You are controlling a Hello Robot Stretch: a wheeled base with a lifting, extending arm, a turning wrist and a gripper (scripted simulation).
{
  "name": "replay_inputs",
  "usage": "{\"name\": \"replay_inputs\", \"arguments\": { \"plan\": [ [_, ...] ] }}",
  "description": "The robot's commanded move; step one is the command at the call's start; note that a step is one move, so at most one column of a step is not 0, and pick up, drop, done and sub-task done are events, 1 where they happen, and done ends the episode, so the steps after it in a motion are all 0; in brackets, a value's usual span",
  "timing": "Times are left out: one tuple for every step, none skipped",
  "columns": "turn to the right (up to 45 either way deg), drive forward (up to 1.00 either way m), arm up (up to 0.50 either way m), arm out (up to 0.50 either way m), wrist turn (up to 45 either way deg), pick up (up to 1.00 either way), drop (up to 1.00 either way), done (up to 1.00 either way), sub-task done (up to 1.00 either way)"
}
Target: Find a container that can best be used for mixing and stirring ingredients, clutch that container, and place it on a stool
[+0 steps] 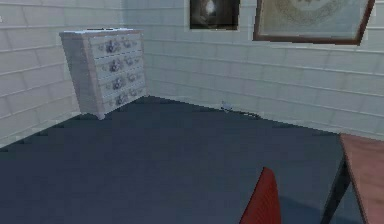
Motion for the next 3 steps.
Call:
{"name": "replay_inputs", "arguments": {
  "plan": [
    [0.0,0.00,0.00,0.00,45.0,0.00,0.00,0.00,0.00],
    [0.0,0.00,0.00,0.00,33.0,0.00,0.00,0.00,0.00],
    [0.0,0.00,-0.18,0.00,0.0,0.00,0.00,0.00,0.00]
  ]
}}
